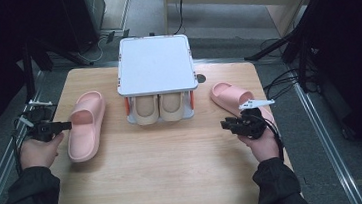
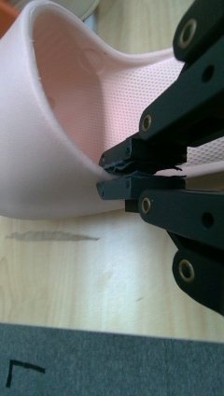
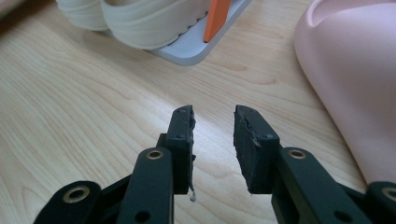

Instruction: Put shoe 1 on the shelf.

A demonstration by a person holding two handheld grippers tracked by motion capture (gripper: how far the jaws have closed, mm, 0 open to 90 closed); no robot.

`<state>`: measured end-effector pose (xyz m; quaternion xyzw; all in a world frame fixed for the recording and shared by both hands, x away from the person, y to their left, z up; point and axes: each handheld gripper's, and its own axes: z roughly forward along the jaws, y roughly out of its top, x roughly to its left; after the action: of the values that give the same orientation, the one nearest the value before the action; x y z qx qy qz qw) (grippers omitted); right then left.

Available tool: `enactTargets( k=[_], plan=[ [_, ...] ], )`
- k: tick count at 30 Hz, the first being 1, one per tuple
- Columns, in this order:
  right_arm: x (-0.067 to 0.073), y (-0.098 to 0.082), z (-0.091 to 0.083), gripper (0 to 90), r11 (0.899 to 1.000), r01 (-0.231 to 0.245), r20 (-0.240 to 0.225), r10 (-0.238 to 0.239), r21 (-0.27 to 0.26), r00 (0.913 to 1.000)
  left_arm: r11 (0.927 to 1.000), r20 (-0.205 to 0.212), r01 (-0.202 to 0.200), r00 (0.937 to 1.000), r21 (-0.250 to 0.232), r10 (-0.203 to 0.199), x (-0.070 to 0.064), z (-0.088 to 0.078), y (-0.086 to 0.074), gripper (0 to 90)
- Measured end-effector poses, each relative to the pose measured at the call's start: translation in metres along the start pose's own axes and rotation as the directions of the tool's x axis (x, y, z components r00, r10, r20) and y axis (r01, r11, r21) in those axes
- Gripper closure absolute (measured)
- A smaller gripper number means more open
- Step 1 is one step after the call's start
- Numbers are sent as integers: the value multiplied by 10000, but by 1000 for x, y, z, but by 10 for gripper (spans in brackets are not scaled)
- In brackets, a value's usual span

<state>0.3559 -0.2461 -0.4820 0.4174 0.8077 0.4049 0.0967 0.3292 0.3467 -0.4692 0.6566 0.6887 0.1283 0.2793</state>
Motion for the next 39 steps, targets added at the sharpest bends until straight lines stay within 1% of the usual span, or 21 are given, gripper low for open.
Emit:
enactTargets(
  k=[5, 9, 10, 15, 17, 18, 21, 23, 24, 27, 31, 33, 35, 39],
  plan=[
    [-2, 2, -2, 681, 9999, 59, 119, -57, -152, 9999, 9999, 134, -125, 9998, 88, 124, -10, -5, -18, 860],
    [-5, 3, -4, 681, 9995, -2, 234, 10, -330, 9997, 9993, 96, -313, 9995, 204, 312, -15, -9, -30, 859],
    [-7, 3, -5, 681, 9993, 4, 293, 6, -371, 9996, 9995, 152, -249, 9996, 219, 246, -16, -10, -34, 859],
    [-16, 3, -7, 681, 9988, -138, 477, 160, -465, 9987, 9991, 258, -291, 9993, 316, 283, -20, -16, -48, 855],
    [-21, 2, -6, 679, 9988, -165, 636, 194, -458, 9978, 9991, 395, -202, 9990, 370, 188, -24, -18, -55, 853],
    [-24, 2, -6, 679, 9987, -212, 707, 244, -461, 9972, 9990, 395, -233, 9990, 389, 217, -26, -19, -58, 852],
    [-33, 1, -5, 679, 9983, -385, 933, 426, -446, 9947, 9979, 475, -325, 9984, 554, 299, -29, -21, -64, 850],
    [-40, 0, -5, 679, 9978, -472, 1078, 519, -461, 9928, 9979, 526, -371, 9980, 527, 343, -31, -23, -68, 850],
    [-43, 0, -5, 678, 9975, -501, 1228, 558, -491, 9909, 9978, 536, -407, 9978, 521, 379, -32, -23, -70, 849],
    [-52, 0, -4, 663, 9969, -504, 1467, 587, -598, 9874, 9976, 651, -406, 9972, 557, 370, -35, -26, -73, 846],
    [-63, 1, 1, 651, 9962, -688, 1610, 767, -542, 9840, 9971, 898, -439, 9952, 622, 383, -40, -26, -77, 844],
    [-67, 0, 3, 636, 9960, -749, 1757, 825, -495, 9810, 9970, 933, -525, 9945, 562, 471, -43, -28, -78, 844],
    [-70, 1, 5, 614, 9956, -792, 1897, 873, -499, 9780, 9965, 1058, -576, 9931, 599, 511, -45, -28, -80, 844],
    [-73, 3, 9, 613, 9950, -821, 1990, 919, -572, 9757, 9956, 1227, -740, 9902, 573, 665, -53, -27, -80, 847]
  ],
)
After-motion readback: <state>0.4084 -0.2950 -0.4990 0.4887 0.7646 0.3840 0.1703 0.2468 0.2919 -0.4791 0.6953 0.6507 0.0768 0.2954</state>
